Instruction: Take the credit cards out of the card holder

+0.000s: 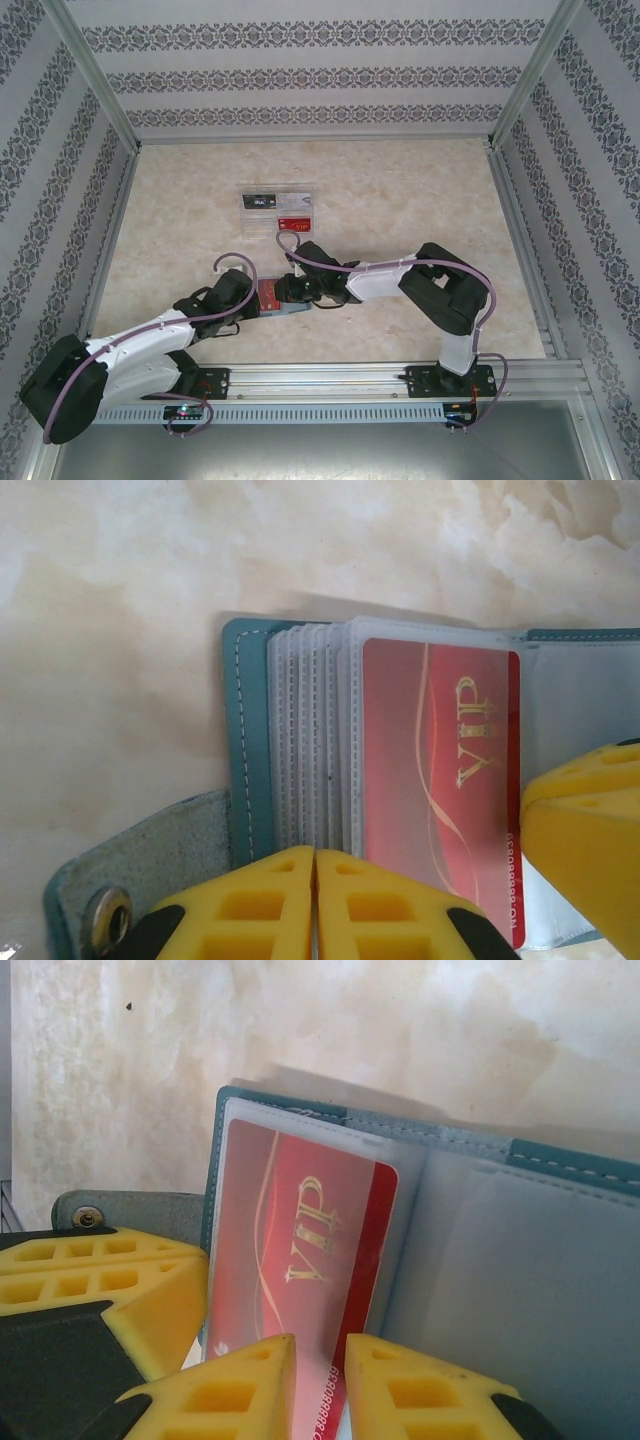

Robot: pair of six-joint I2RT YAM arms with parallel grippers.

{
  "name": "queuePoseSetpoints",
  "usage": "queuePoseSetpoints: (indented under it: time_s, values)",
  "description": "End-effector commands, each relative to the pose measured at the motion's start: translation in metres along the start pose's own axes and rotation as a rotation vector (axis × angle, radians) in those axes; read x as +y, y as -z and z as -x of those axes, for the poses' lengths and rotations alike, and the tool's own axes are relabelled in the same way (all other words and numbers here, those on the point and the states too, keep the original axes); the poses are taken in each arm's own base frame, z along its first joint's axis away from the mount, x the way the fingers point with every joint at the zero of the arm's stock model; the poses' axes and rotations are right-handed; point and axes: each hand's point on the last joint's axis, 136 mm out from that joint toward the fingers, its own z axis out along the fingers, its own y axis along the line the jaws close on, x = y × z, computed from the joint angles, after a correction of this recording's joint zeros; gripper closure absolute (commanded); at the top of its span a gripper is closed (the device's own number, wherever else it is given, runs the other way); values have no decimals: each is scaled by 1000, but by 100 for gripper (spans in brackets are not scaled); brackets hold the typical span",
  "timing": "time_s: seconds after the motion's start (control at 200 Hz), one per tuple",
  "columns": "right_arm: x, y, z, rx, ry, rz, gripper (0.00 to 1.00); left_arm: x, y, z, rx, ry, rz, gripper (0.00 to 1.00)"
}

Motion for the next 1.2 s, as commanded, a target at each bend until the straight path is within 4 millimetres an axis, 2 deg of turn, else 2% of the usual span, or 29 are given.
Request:
queuePoseSetpoints:
  time_s: [0.0,0.135,0.26,0.59,0.994,1.199]
  values:
    - [2,3,-2,-8,7,-25,77,5,0,-3,3,23,0,90]
    - [9,14,2,-33,25,-22,76,8,1,-2,-4,29,12,93]
    - [7,20,4,-52,32,-38,76,6,1,-2,-3,29,9,94]
    - [-8,-1,-4,-2,-12,-56,76,6,0,-5,5,32,1,94]
    - [2,-7,-5,20,-18,-1,83,6,0,-6,6,35,-6,94]
    - [8,-7,-5,21,-22,38,82,6,0,-6,11,33,-9,94]
